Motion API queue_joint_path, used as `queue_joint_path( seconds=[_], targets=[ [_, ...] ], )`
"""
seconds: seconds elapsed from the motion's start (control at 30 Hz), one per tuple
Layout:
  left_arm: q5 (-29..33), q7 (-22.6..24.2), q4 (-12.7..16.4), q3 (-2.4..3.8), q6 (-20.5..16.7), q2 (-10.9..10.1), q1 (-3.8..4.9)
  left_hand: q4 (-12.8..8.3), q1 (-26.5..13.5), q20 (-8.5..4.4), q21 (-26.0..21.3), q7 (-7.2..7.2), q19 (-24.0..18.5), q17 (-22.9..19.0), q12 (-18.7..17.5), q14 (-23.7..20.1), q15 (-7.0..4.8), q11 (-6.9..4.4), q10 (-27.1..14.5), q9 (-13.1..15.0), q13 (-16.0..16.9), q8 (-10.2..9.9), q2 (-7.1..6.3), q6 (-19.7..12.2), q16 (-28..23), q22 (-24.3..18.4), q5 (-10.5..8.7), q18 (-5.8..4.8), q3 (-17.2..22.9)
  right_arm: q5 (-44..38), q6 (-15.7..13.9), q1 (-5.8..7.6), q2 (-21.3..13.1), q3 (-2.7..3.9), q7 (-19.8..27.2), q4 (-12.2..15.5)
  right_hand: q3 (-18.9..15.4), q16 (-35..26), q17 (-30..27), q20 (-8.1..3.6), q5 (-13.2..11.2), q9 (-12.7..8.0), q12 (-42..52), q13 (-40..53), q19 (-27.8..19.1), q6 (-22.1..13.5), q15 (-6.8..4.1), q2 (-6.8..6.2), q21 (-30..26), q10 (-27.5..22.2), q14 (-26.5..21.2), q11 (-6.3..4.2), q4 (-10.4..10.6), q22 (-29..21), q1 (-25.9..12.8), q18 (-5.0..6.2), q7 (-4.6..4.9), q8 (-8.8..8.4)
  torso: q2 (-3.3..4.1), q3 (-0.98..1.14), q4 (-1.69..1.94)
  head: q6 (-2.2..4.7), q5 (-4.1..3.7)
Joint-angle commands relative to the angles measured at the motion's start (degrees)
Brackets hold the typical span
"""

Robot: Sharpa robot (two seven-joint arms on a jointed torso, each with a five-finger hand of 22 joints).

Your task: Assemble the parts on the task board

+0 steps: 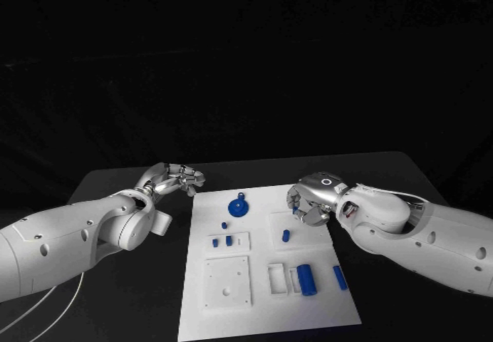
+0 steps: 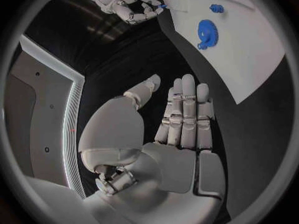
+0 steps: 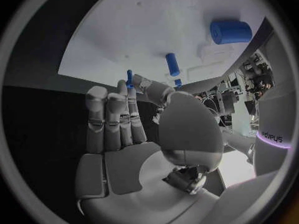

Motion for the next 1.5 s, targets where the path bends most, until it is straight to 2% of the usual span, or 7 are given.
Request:
queue_joint_path(
  seconds=[0.03, 0.3, 0.63, 0.7, 0.87, 1.17, 1.5],
  targets=[
    [0.6, 0.4, -0.1, 0.05, 0.5, 0.2, 0.09, -0.4, -0.2, -0.25, -0.3, -0.01, 0.3, 0.1, -0.2, 0.4, -0.02, 0.29, 0.2, -0.1, -0.1, 0.3, 0.25, -0.4, -0.4, 0.1, 0.38, 0.46, 0.1, 2.7, -0.9, 0.01, -0.1, 0.07, 0.8, 0.9, 0.3, 0.1, -0.1, -0.44, -0.2, 0.0, 0.3, 0.0, 0.0, 0.5, -0.52, -0.47, 0.3, 2.9, 0.0, 0.64, 0.1, 1.0, 0.2, 3.98, -0.07, 0.17, -0.01, -0.04, 0.02, -0.05, 0.22],
    [0.9, 0.5, -0.7, 0.05, 0.2, 0.6, 0.09, -0.4, -0.2, -0.26, -0.4, 0.0, 0.3, 0.2, -0.2, 0.4, -0.03, 0.28, 0.2, -0.1, 0.0, 0.3, 0.31, -0.4, -0.5, 0.1, 0.41, 0.46, 0.1, 5.4, -2.8, -0.01, 1.3, 0.07, 2.4, 4.3, 0.4, 0.1, -0.1, -0.45, -0.1, 0.0, 0.2, 0.0, 0.0, 0.5, -0.52, -0.45, 0.3, 2.9, 0.0, 0.65, 0.3, 1.0, 0.2, 3.98, -0.06, 0.15, -0.02, -0.06, 0.06, -0.23, 1.98],
    [1.0, 0.4, -1.7, 0.04, -0.6, 1.6, 0.08, -0.4, -0.2, -0.28, -0.4, -0.01, 0.3, 0.3, -0.2, 0.5, -0.04, 0.27, 0.3, -0.1, 0.0, 0.4, 0.35, -0.4, -0.6, 0.1, 0.45, 0.46, 0.1, 3.9, -2.0, -0.54, 4.8, -0.11, 2.4, 7.0, 0.5, 0.0, -0.1, -0.47, -0.1, 0.0, 0.2, 0.0, 0.0, 0.4, -0.51, -0.35, 0.3, 2.9, 0.0, 0.66, 0.3, 1.0, 0.2, 3.98, -0.04, 0.12, -0.16, -0.21, -0.01, -0.95, 5.44],
    [1.0, 0.3, -2.0, 0.04, -0.8, 1.9, 0.08, -0.4, -0.2, -0.28, -0.4, -0.01, 0.3, 0.4, -0.2, 0.5, -0.04, 0.26, 0.3, -0.1, 0.0, 0.4, 0.37, -0.4, -0.6, 0.1, 0.46, 0.45, 0.1, 3.5, -1.7, -0.58, 5.3, -0.49, 2.4, 7.3, 0.5, 0.0, -0.1, -0.47, -0.1, 0.0, 0.2, 0.0, 0.0, 0.4, -0.51, -0.34, 0.3, 2.9, 0.0, 0.66, 0.3, 1.0, 0.2, 3.98, -0.04, 0.12, -0.1, -0.2, -0.01, -1.0, 6.06],
    [1.2, 0.3, -2.5, 0.04, -1.0, 2.7, 0.07, -0.4, -0.2, -0.28, -0.5, -0.03, 0.4, 0.5, -0.2, 0.5, -0.04, 0.24, 0.4, -0.1, 0.0, 0.4, 0.45, -0.3, -0.8, 0.1, 0.56, 0.45, 0.2, 2.0, -0.8, -0.63, 6.8, -2.58, 2.3, 7.3, 0.5, 0.0, -0.1, -0.48, -0.1, 0.0, 0.1, 0.0, 0.0, 0.4, -0.5, -0.3, 0.3, 2.8, 0.0, 0.67, 0.3, 1.0, 0.1, 3.98, -0.03, 0.1, -0.22, -0.32, 0.0, -1.34, 7.08],
    [1.2, 0.1, -2.9, 0.04, -1.1, 3.6, 0.07, -0.4, -0.2, -0.28, -0.5, -0.03, 0.4, 0.6, -0.2, 0.5, -0.03, 0.24, 0.4, -0.1, 0.0, 0.4, 0.5, -0.3, -0.9, 0.2, 0.62, 0.43, 0.2, 0.7, 0.2, -1.77, 9.1, -4.55, 2.3, 7.0, 0.4, 0.0, -0.1, -0.49, -0.1, 0.0, 0.1, 0.0, 0.0, 0.3, -0.49, -0.24, 0.3, 2.8, 0.0, 0.68, 0.3, 1.0, 0.1, 3.98, -0.02, 0.07, -0.25, -0.37, 0.04, -2.1, 8.29],
    [1.2, 0.1, -3.0, 0.04, -1.0, 4.0, 0.07, -0.5, -0.2, -0.27, -0.6, -0.03, 0.4, 0.7, -0.3, 0.5, -0.02, 0.24, 0.4, -0.1, 0.0, 0.5, 0.52, -0.3, -1.0, 0.2, 0.65, 0.42, 0.2, 0.4, 0.7, -2.76, 10.0, -5.35, 2.3, 6.9, 0.4, 0.0, -0.2, -0.5, -0.1, 0.0, 0.0, 0.0, 0.0, 0.3, -0.48, -0.13, 0.3, 2.8, 0.0, 0.7, 0.2, 1.0, 0.1, 3.98, -0.01, 0.05, -0.19, -0.28, -0.05, -3.28, 9.83]
  ],
)
